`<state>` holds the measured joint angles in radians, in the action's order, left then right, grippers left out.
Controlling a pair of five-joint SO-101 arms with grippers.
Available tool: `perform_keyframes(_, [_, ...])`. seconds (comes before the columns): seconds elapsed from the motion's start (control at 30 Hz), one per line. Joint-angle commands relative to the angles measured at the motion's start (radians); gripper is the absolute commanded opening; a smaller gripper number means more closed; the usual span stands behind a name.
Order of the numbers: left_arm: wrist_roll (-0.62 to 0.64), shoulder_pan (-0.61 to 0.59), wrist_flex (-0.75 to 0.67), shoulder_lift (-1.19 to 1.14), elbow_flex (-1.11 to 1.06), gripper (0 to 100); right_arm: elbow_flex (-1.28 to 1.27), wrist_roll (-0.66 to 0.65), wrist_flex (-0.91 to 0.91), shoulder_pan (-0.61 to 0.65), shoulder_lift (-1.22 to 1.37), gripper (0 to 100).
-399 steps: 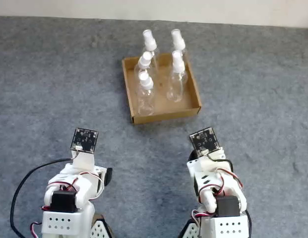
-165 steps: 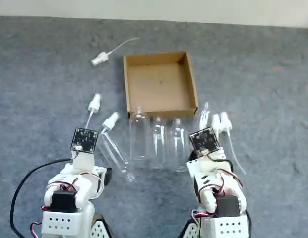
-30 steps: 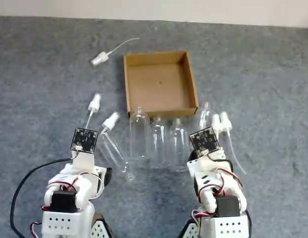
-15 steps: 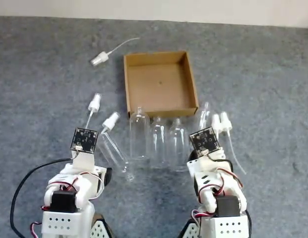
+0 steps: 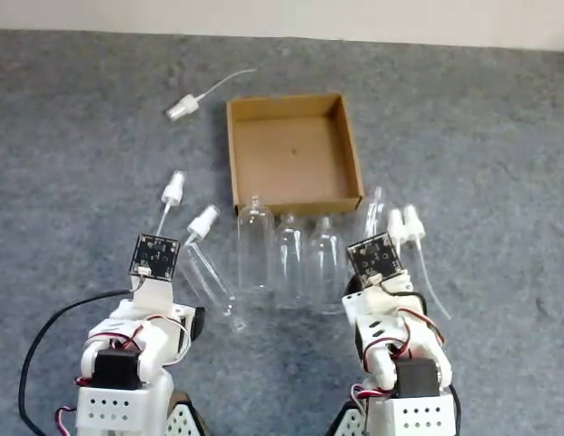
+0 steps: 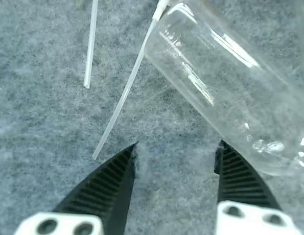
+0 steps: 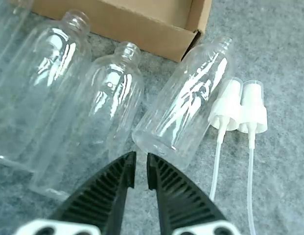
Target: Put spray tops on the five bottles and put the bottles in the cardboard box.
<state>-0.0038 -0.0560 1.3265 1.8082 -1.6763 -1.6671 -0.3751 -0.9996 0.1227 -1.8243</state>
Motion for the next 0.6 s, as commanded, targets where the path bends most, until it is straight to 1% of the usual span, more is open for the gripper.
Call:
perform_keyframes(0.0, [0.002, 0.019, 0.005, 0.007, -0.019, 23, -0.127, -0.008, -0.004, -0.01, -0.013, 0.5])
perform_keyframes(0.57, [0.002, 0.018, 0.005, 0.007, -0.019, 23, -0.128, -0.011, 0.005, -0.008, -0.015, 0.5])
